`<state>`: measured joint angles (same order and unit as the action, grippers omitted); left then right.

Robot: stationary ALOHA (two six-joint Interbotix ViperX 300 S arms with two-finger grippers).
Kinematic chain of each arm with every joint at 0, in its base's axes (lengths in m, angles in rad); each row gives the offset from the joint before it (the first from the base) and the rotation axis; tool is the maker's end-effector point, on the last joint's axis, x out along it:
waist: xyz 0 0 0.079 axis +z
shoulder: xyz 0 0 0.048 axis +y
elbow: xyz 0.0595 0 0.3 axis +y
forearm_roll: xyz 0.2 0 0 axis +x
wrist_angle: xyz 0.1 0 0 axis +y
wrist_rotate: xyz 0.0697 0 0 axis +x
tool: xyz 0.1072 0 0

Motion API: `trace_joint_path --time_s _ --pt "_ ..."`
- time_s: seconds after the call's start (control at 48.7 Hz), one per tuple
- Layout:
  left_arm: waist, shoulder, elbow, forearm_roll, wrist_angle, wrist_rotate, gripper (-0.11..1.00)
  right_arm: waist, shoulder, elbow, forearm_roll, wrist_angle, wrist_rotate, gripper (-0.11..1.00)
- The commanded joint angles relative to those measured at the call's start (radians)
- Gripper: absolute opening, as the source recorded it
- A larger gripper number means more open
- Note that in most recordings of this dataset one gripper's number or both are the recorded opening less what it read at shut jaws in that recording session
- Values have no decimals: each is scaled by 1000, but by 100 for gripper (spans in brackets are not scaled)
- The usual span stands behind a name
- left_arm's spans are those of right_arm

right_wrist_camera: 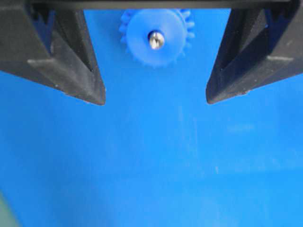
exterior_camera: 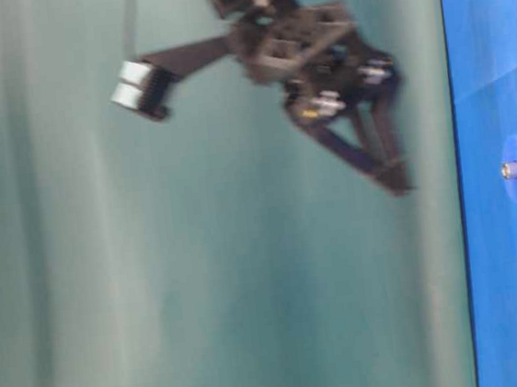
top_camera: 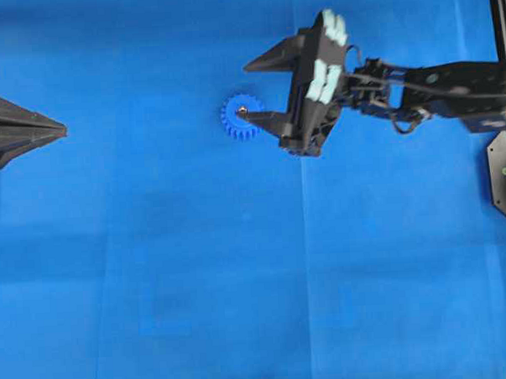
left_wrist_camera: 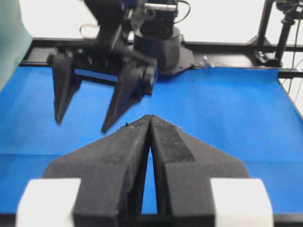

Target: Insert the shaft placed at a random location into the center hole of the small gear at another random location.

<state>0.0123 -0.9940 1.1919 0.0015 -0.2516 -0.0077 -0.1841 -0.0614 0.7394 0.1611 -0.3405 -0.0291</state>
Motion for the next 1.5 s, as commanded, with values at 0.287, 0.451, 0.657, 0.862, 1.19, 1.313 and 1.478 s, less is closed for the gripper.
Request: trace_joint_path --time_s 0.287,0.451,0.657,0.862,1.19,1.313,1.478 --pt "2 2 -12 2 -6 -2 0 2 -209 -8 -2 103 -21 76" --pt "2 3 -11 0 -6 -2 0 2 -218 -5 -2 121 -21 76" --pt "2 2 -11 0 -6 -2 0 2 -218 -5 -2 118 -21 76" --pt "2 3 -11 0 -6 -2 0 2 -218 -3 -2 123 -18 76" --pt "2 2 -11 0 -6 -2 0 2 -288 57 0 132 -15 76" --pt "2 2 -11 2 -6 -2 0 2 -324 86 3 133 -12 76" --pt "2 2 -11 2 -6 -2 0 2 -364 114 3 156 -11 76"
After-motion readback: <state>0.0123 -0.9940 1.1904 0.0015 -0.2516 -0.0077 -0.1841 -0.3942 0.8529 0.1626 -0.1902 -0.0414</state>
